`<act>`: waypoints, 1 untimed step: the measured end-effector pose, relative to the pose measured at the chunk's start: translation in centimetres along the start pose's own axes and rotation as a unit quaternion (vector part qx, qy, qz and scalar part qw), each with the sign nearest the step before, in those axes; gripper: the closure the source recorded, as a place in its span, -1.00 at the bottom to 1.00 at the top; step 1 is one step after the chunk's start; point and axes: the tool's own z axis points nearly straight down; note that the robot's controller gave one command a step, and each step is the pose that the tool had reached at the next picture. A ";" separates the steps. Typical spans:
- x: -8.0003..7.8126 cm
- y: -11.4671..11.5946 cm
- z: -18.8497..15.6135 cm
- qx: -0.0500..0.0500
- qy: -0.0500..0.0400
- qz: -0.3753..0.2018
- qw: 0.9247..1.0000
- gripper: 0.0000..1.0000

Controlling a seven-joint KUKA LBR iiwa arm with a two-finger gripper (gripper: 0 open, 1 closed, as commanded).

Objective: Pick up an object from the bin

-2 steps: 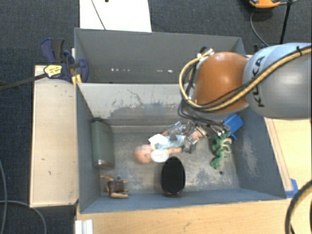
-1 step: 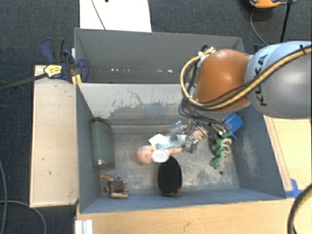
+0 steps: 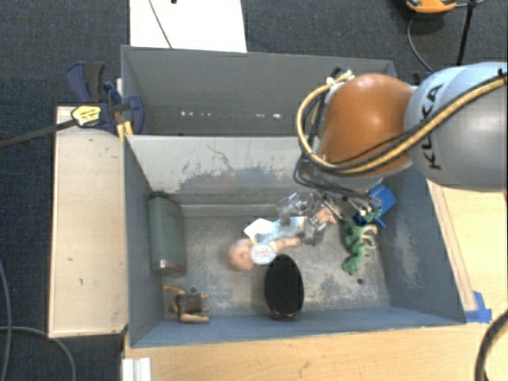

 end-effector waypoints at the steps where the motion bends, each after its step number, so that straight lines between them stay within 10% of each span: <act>1: -0.1 0.0 -1.3 0.001 -0.001 0.001 1.000 1.00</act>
Offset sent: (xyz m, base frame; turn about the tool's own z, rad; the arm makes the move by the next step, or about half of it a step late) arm 0.0000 0.0000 0.0125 0.0000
